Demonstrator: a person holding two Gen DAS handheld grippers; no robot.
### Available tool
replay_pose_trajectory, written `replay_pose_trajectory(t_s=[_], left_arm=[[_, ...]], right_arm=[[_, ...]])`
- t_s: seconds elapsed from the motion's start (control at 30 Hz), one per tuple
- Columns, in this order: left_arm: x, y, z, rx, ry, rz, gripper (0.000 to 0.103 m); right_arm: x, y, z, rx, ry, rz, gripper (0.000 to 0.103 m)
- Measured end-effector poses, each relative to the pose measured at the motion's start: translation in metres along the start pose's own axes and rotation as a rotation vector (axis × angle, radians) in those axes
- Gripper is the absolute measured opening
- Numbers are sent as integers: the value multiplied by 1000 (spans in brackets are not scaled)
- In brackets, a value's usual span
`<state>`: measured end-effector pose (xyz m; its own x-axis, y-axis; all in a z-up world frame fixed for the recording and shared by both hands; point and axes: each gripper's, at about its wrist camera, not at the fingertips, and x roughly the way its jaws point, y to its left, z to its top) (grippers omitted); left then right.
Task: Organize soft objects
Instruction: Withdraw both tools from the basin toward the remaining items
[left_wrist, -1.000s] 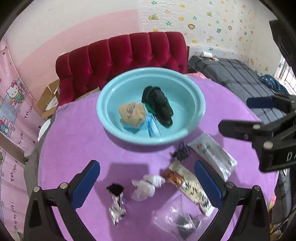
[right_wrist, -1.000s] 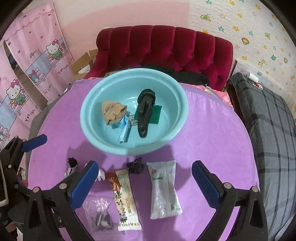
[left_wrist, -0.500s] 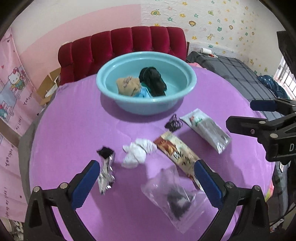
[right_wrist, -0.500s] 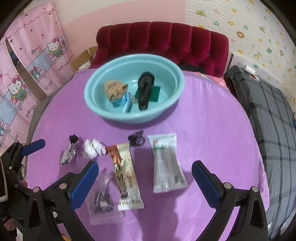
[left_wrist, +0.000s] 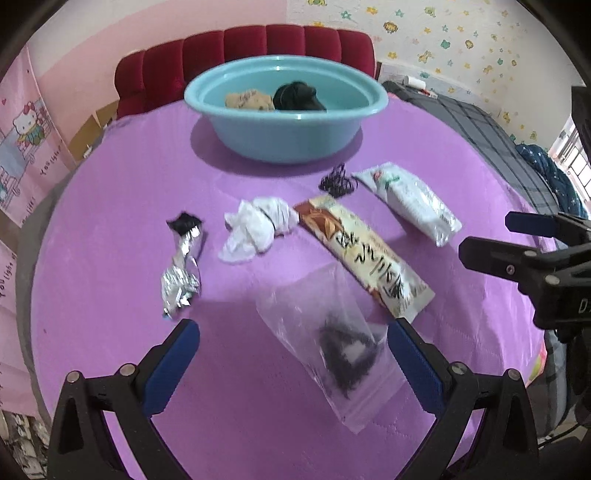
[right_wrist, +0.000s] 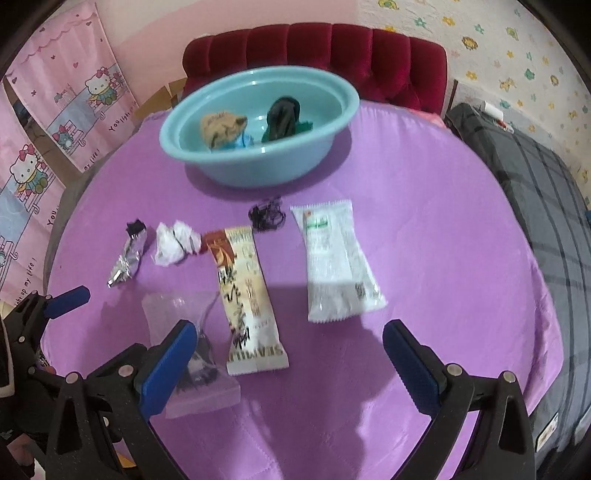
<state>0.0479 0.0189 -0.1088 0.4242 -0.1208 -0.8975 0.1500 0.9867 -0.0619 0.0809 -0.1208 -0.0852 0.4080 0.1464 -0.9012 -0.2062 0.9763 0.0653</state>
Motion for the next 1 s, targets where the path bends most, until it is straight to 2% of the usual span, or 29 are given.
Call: replay_pose_trajectory(t_s=[0.13, 0.4, 0.83, 0.87, 0.9, 0.93, 1.0], left_arm=[[7, 0, -4, -8, 26, -6, 103], [28, -1, 0, -37, 59, -34, 103], [55, -8, 7, -50, 127, -68, 102], [56, -9, 7, -49, 130, -78, 101], [57, -9, 6, -49, 134, -86, 94], [58, -10, 6, -50, 137, -95, 80], [59, -13, 6, -42, 138, -92, 62]], right_arm=[[10, -3, -10, 10, 33, 0, 103], [16, -8, -14, 7, 30, -12, 103], [34, -6, -21, 1, 81, -5, 103], [35, -5, -21, 1, 84, -3, 103], [37, -5, -21, 2, 88, -1, 103], [39, -4, -21, 3, 92, 0, 103], [42, -3, -21, 6, 104, 3, 103]])
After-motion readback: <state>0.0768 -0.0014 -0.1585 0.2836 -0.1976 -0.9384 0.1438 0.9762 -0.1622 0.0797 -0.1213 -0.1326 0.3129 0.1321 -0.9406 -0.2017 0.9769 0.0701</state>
